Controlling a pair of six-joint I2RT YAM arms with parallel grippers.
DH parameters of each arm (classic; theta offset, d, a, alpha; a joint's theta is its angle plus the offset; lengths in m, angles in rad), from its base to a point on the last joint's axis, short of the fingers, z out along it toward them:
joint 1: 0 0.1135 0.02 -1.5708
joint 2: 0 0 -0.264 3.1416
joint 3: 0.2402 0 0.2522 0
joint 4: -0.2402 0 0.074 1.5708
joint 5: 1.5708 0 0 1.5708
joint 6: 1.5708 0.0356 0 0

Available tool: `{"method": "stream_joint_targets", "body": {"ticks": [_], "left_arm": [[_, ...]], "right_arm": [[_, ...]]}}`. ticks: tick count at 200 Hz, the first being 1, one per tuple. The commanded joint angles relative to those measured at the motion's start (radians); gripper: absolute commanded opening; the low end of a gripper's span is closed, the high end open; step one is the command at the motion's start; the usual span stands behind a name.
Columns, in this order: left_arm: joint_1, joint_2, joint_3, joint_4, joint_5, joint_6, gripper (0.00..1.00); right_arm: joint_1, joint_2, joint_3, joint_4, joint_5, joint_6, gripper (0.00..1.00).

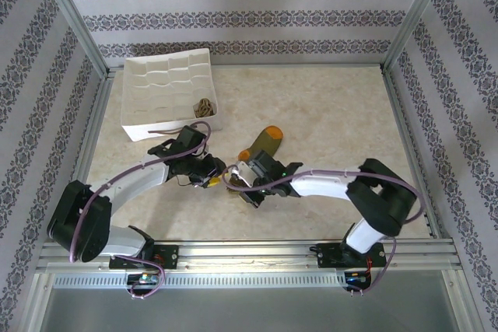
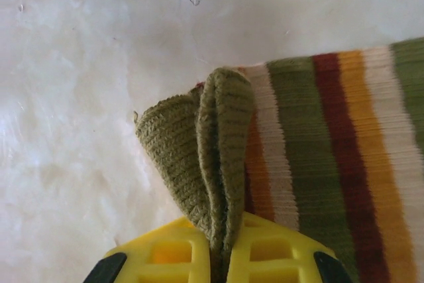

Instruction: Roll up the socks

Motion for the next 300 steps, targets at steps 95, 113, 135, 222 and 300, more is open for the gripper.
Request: {"method": "stream_joint_targets", "body": {"ticks": [95, 113, 135, 222, 300], "left_arm": [[-0.086, 0.053, -0.17, 0.4, 0.081, -0.282, 0.32], [-0.09, 0.074, -0.166, 0.41, 0.079, -0.29, 0.32], [-0.09, 0.097, -0.163, 0.43, 0.074, -0.3, 0.32], [-0.087, 0.217, -0.113, 0.355, -0.021, -0.293, 0.24], [-0.082, 0.266, -0.067, 0.244, -0.015, -0.277, 0.23]], "right_arm": [[-0.144, 0.176, 0.098, -0.067, -0.344, 0.173, 0.0], [-0.155, 0.187, 0.1, -0.065, -0.358, 0.185, 0.0], [-0.159, 0.194, 0.105, -0.066, -0.368, 0.188, 0.0], [-0.155, 0.141, 0.079, -0.08, -0.334, 0.118, 0.28], [0.009, -0.286, -0.182, 0.121, 0.251, -0.221, 0.47]]}}
